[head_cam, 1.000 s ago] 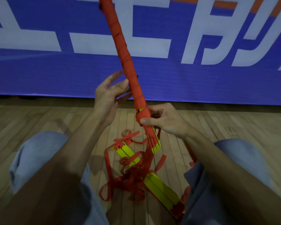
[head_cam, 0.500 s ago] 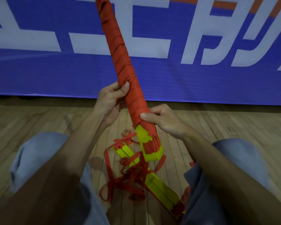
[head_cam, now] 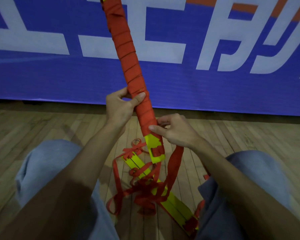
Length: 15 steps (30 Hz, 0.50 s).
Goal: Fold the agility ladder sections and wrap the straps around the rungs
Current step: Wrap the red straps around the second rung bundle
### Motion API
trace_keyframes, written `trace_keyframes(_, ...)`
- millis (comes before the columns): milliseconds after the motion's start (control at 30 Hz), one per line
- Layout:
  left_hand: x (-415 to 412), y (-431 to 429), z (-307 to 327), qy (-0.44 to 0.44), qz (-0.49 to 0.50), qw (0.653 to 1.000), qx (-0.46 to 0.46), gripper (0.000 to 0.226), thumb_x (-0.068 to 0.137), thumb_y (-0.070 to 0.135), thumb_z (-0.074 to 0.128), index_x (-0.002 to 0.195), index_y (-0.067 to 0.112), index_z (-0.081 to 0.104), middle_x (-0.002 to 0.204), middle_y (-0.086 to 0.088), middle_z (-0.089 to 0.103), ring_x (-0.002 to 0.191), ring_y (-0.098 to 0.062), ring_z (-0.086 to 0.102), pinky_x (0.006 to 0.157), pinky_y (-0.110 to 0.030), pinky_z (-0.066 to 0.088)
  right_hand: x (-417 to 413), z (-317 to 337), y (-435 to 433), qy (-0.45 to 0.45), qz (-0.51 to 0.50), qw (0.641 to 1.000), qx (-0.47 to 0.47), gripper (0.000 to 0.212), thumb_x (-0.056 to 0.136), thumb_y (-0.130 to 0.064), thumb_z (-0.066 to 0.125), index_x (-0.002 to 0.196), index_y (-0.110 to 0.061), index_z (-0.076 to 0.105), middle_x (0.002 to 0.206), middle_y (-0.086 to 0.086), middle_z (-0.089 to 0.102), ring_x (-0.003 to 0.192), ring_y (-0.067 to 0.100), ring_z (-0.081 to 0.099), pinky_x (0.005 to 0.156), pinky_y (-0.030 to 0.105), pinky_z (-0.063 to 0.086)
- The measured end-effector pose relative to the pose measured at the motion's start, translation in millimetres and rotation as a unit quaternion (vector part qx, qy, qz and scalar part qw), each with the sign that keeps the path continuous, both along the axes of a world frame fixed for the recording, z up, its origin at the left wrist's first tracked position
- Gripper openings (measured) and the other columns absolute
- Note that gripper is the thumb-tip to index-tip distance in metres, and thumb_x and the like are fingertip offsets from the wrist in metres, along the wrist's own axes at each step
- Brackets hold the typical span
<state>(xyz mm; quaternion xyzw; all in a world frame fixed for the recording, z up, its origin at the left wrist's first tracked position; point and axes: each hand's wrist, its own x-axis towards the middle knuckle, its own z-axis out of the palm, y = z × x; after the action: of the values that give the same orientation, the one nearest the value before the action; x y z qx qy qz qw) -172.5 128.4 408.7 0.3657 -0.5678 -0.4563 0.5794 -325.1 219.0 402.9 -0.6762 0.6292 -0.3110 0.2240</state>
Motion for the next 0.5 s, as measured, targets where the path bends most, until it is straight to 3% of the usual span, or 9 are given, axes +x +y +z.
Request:
trace_keyframes(100, -5.4, 1.0, -5.5, 0.008, 0.02, 1.0, 0.022, 0.014, 0.066, 0.024, 0.085, 0.074, 0.029, 0.074, 0.068, 0.013, 0.067, 0.074, -0.014, 0.063, 0.079, -0.047, 0.058, 7.2, -5.5, 0.8, 0.091, -0.022, 0.995, 0.012, 0.04, 0.076, -0.062, 0.069, 0.088, -0.024, 0.07, 0.078, -0.006, 0.071, 0.07, 0.004, 0.063, 0.062, 0.019, 0.047)
trace_keyframes(200, -7.9, 2.5, -11.3, -0.012, 0.024, 0.999, 0.041, 0.014, 0.062, 0.032, 0.084, 0.071, 0.031, 0.074, 0.065, 0.012, 0.066, 0.074, -0.02, 0.065, 0.077, -0.056, 0.057, 14.1, -14.9, 0.7, 0.147, -0.051, 0.988, 0.005, 0.042, 0.069, -0.061, 0.076, 0.077, -0.022, 0.066, 0.063, -0.004, 0.062, 0.061, 0.011, 0.06, 0.058, 0.026, 0.048)
trace_keyframes(333, -8.7, 3.0, -9.4, -0.025, -0.009, 0.999, 0.029, 0.017, 0.068, 0.04, 0.082, 0.078, 0.03, 0.074, 0.064, 0.017, 0.057, 0.078, -0.025, 0.068, 0.077, -0.051, 0.058, 11.1, -13.3, -0.2, 0.061, -0.068, 0.996, -0.003, 0.022, 0.069, -0.04, 0.077, 0.069, -0.021, 0.066, 0.058, -0.003, 0.064, 0.053, 0.009, 0.059, 0.055, 0.027, 0.049)
trace_keyframes(400, -10.9, 6.7, -6.5, -0.003, -0.033, 0.999, 0.043, 0.015, 0.083, 0.027, 0.074, 0.095, 0.018, 0.073, 0.071, 0.008, 0.053, 0.073, -0.015, 0.065, 0.071, -0.038, 0.058, 7.1, -8.8, 0.3, 0.02, -0.069, 0.997, 0.007, 0.014, 0.071, -0.032, 0.076, 0.07, -0.02, 0.069, 0.057, -0.006, 0.062, 0.048, 0.003, 0.054, 0.051, 0.019, 0.044)
trace_keyframes(500, -7.8, 10.4, -0.1, 0.042, -0.072, 0.995, 0.051, 0.028, 0.092, 0.012, 0.063, 0.119, 0.005, 0.065, 0.084, -0.01, 0.056, 0.075, -0.014, 0.064, 0.066, -0.029, 0.055, -3.1, 3.8, 4.7, -0.156, -0.031, 0.986, 0.053, 0.011, 0.081, -0.018, 0.072, 0.087, -0.009, 0.074, 0.069, 0.001, 0.068, 0.055, 0.004, 0.06, 0.051, 0.018, 0.044)
